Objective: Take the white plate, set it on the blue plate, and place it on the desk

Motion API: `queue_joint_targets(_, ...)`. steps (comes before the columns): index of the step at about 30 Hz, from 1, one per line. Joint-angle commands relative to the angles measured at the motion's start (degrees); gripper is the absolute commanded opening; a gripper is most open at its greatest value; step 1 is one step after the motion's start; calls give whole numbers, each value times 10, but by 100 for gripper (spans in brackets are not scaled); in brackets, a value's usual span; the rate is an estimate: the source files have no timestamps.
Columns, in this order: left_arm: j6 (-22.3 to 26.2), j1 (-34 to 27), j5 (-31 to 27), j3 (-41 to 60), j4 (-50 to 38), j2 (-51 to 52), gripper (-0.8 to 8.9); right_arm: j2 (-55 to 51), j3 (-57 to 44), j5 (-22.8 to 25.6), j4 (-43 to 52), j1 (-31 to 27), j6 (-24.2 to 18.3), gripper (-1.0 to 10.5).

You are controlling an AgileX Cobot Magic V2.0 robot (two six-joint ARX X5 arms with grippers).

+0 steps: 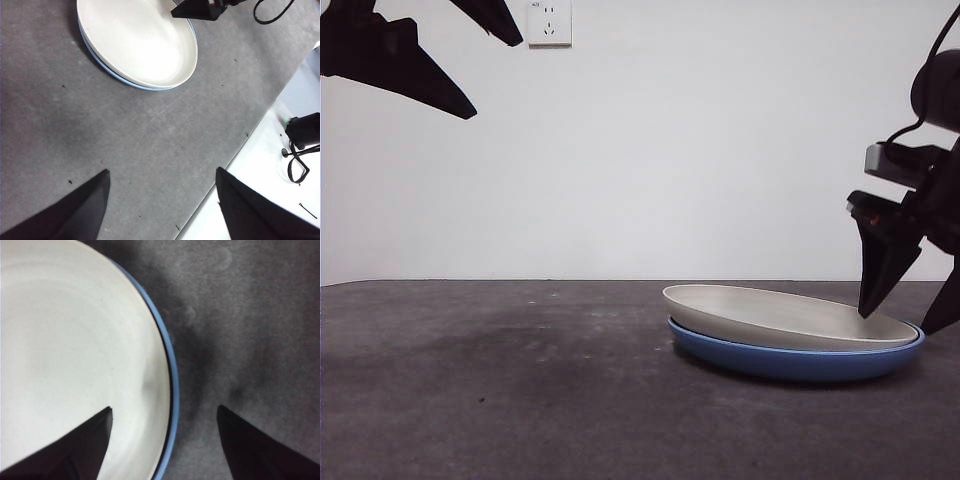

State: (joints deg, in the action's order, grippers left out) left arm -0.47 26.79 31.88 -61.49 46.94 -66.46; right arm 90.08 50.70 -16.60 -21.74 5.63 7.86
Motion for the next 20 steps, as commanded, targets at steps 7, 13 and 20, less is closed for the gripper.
queue_joint_targets(7, 11, 3, 3, -8, -4, -2, 342, 30, 5, 2, 15, 2, 8, 230)
queue_joint_targets(13, 11, 3, 3, -8, -4, -2, 342, 42, 5, 2, 16, 2, 10, 154)
queue_joint_targets(20, 11, 2, 3, -8, -4, -2, 342, 42, 5, 2, 24, 2, 12, 8)
